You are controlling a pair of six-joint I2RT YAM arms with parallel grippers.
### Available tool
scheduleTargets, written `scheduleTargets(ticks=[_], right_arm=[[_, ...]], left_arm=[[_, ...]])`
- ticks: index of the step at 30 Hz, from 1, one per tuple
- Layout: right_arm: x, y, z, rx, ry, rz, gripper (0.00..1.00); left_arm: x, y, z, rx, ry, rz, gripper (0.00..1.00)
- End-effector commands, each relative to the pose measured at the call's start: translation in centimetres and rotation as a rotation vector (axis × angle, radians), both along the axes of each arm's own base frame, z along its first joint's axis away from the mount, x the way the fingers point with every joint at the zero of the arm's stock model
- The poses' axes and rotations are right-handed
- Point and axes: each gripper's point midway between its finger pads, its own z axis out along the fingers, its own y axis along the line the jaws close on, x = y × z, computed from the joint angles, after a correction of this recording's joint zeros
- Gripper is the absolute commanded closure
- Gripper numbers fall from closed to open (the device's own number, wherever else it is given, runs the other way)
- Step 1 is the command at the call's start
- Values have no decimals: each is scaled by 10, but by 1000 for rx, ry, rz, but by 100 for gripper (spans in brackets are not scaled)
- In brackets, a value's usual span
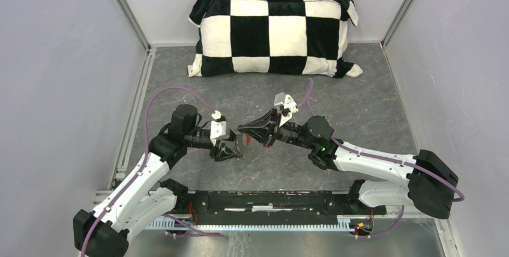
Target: Put the keys on the keyring
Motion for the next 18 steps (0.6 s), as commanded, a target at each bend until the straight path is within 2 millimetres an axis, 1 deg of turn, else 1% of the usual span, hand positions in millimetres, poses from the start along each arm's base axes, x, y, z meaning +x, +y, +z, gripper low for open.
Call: scheduleTargets(ticks=[1,2,4,8,9,10,11,13,14,16,17,18], right_arm=[[0,0,33,70,-41,-9,100],[0,0,33,71,-40,-7,100],[-1,0,33,74,-34,-4,100],[-2,0,34,74,-28,1,100],[-2,0,34,72,-27,2,100],[-2,-1,35,72,-27,0,100],[-2,-1,35,72,-25,-1,100],[-3,-2,36,65,-16,-2,100],[-3,-3,37,62,-11,-1,96],[-4,-4,34,34,9,-2,80],[-4,-5,31,11,22,-4,74],[-3,-7,29,-11,32,-13,65]], left_arm=[[13,-1,11,-17,-106,26,55],[14,-2,12,-20,-109,26,62],[16,-3,14,-25,-115,25,70],[22,-4,13,-17,-117,40,74],[23,-4,13,-13,-118,41,78],[23,-4,12,-10,-118,42,84],[24,-3,13,-8,-132,43,92],[24,-2,10,8,-164,32,98],[25,0,8,19,-190,23,98],[27,3,10,42,-279,-5,98],[27,4,9,57,-332,-30,98],[28,5,12,66,-400,-55,98]])
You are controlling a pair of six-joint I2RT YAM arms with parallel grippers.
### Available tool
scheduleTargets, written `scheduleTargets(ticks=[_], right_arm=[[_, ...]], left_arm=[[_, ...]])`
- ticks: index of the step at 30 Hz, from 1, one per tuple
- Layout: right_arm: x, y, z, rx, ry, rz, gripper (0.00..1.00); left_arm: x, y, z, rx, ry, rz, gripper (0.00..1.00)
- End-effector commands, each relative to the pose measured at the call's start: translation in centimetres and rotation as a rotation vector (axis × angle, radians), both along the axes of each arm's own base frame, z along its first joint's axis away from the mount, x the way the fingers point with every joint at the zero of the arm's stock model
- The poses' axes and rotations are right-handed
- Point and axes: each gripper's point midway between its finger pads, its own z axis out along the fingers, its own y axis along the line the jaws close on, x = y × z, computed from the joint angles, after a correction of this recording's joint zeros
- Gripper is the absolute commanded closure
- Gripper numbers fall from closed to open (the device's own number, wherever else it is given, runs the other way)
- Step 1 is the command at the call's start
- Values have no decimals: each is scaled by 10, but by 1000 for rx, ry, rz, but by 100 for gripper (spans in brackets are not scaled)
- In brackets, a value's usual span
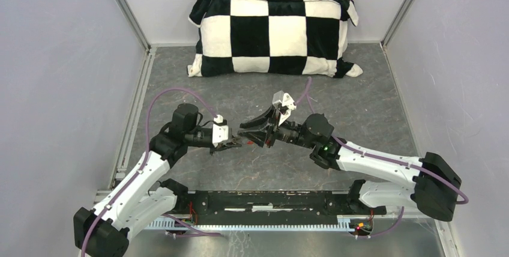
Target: Put the keys on the keyring
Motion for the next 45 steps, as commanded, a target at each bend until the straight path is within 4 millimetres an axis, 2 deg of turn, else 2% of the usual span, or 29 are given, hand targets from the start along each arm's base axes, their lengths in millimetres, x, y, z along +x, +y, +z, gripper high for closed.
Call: scheduleTargets(ticks=[1,2,5,6,7,8,11,12,17,20,23,28,31,41,45], right_arm=[[-2,-8,30,-7,-3,-25,48],[0,-11,28,-39,5,-42,39],[9,-23,25,-125,27,-88,19],[13,-28,21,-150,58,-104,2],[18,-33,18,-164,89,-121,2],[24,-38,14,-176,129,-139,2],[36,-53,1,-182,233,-184,2],[38,-55,-2,-180,256,-190,2],[32,-49,-21,-182,373,-128,2],[24,-40,-28,-168,435,-52,2],[18,-34,-28,-102,490,18,2],[22,-36,-48,-97,573,-7,2],[25,-41,-52,-61,597,-26,2],[21,-25,-37,117,692,108,24],[25,-20,-23,191,693,147,41]], left_arm=[[10,3,20,43,-338,-112,98],[11,4,25,49,-413,-136,98],[11,4,38,57,-669,-229,98],[9,4,42,56,-751,-262,98],[7,4,44,53,-823,-289,98],[5,4,47,48,-899,-317,97],[-4,3,51,38,-1136,-401,80],[-6,4,50,46,-1226,-432,79],[-9,2,51,95,-1656,-562,91],[-5,-2,58,106,-1851,-569,96],[-1,-6,63,121,-1981,-586,98],[6,-8,76,147,-2076,-571,98],[4,-8,82,139,-2097,-567,98],[0,-9,87,115,-2126,-560,98],[-1,-8,85,112,-2120,-564,98]])
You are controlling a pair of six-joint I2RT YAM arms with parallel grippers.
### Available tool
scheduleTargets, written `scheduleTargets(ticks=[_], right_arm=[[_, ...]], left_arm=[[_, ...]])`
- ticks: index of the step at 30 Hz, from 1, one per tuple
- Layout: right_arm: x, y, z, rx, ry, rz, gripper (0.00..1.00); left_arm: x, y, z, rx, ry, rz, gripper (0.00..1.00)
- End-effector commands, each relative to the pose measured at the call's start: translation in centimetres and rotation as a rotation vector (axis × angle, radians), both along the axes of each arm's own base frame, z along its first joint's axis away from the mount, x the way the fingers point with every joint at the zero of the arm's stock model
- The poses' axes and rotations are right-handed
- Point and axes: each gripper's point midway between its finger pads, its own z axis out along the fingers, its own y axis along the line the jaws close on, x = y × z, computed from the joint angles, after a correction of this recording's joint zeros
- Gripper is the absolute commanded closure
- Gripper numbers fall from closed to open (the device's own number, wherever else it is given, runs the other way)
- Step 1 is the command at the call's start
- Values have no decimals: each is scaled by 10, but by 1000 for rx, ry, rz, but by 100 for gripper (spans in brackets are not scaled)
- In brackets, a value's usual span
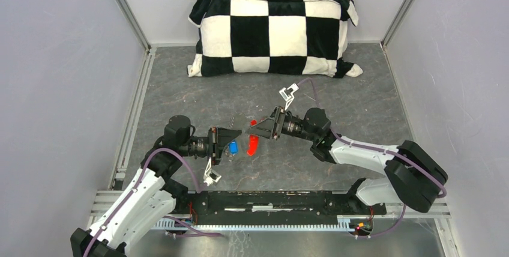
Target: Put the keys on the keyring
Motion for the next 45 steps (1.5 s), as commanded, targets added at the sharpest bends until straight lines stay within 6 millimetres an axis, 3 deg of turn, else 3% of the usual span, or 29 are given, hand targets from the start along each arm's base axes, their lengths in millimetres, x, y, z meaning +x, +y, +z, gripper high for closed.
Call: scheduleTargets(ticks=[1,6,8,10,12,15,22,25,27,31,33,39,45], right_arm=[[1,4,44,183,-42,22,45],[6,5,50,204,-79,-4,76],[8,5,53,206,-103,-13,85],[9,4,55,204,-127,-20,94],[10,3,53,177,-167,-24,100],[17,0,41,74,-246,-36,100],[36,-26,24,-188,-528,-95,100],[33,-34,23,-266,-668,-75,100],[29,-40,23,-297,-770,-60,100],[17,-49,17,-321,-898,-19,100],[13,-51,14,-326,-921,-6,100],[-5,-47,17,-245,-933,67,100],[-18,-43,28,-167,-953,111,100]], left_arm=[[-18,-9,43,17,-657,-185,98],[-20,-9,38,18,-645,-193,97],[-21,-10,36,18,-637,-198,92],[-20,-9,30,31,-608,-198,68],[-18,-7,23,64,-551,-185,55],[-11,3,8,131,-369,-105,27],[-19,27,-28,232,84,46,1],[-26,31,-33,231,281,90,0],[-25,26,-15,150,483,148,0],[-4,9,34,-131,1041,337,0],[-3,3,44,-186,1218,363,0],[5,-8,58,-362,1533,410,0],[-7,-20,49,-284,1714,354,1]])
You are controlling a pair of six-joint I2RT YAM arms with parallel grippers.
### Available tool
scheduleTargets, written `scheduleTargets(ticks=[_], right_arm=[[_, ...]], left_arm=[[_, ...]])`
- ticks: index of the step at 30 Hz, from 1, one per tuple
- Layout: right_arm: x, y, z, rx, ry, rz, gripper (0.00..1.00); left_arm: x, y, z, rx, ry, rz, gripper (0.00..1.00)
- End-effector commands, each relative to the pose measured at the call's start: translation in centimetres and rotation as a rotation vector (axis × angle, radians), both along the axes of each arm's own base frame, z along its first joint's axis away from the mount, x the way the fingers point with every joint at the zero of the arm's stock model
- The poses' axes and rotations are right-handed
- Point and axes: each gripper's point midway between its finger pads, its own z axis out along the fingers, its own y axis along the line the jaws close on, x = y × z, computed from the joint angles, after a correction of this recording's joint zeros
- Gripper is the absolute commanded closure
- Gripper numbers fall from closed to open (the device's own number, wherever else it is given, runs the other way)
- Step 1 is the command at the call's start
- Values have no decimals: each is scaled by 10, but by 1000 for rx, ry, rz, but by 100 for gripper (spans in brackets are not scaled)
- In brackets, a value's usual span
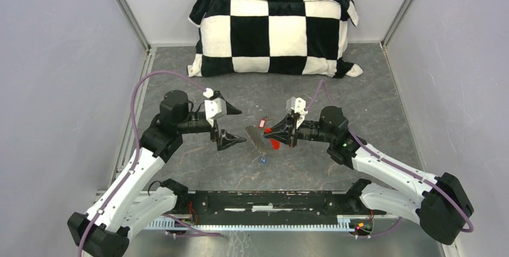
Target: Put the keys on the keyring
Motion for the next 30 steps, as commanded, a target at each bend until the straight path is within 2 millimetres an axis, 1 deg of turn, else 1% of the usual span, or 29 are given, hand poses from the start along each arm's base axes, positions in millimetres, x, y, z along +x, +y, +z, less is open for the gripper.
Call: scheduleTargets(ticks=[1,3,6,8,10,13,15,18,22,23,26,30], right_arm=[[-13,6,33,100,-96,87,100],[-15,6,34,106,-99,97,100],[-19,8,36,116,-102,113,100],[-20,8,37,117,-104,120,100],[-22,10,38,119,-104,126,100],[-22,12,38,117,-102,132,100],[-23,14,37,116,-101,139,100],[-25,17,37,117,-97,149,100],[-27,21,37,116,-94,161,100],[-27,22,38,117,-95,163,100],[-29,22,39,119,-98,165,100],[-30,22,37,115,-96,168,100]], left_arm=[[-13,-12,1,-71,225,-63,1],[-17,-14,-5,-66,258,-96,2],[-15,-16,-16,-52,290,-101,4],[-14,-17,-21,-46,312,-105,7],[-17,-19,-20,-53,334,-131,11],[-23,-21,-12,-81,342,-178,18],[-29,-22,-8,-87,346,-216,24],[-33,-21,-7,-83,349,-249,39],[-38,-21,-5,-78,341,-279,50],[-39,-20,-7,-74,340,-284,55],[-41,-19,-10,-61,337,-292,63],[-42,-18,-9,-60,331,-303,81]])
